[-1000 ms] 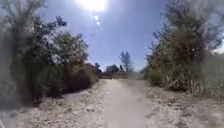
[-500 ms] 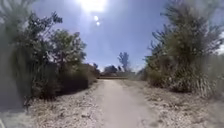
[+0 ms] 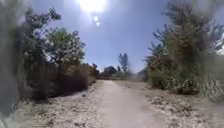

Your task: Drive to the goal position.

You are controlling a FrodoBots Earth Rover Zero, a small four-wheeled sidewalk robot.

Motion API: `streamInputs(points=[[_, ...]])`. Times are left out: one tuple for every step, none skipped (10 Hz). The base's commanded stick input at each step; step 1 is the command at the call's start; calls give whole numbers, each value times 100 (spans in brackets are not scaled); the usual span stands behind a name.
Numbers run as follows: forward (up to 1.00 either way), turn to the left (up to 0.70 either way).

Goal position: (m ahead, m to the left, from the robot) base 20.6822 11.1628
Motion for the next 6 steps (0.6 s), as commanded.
streamInputs(points=[[44,2],[44,2],[44,2],[44,2],[44,2],[44,2]])
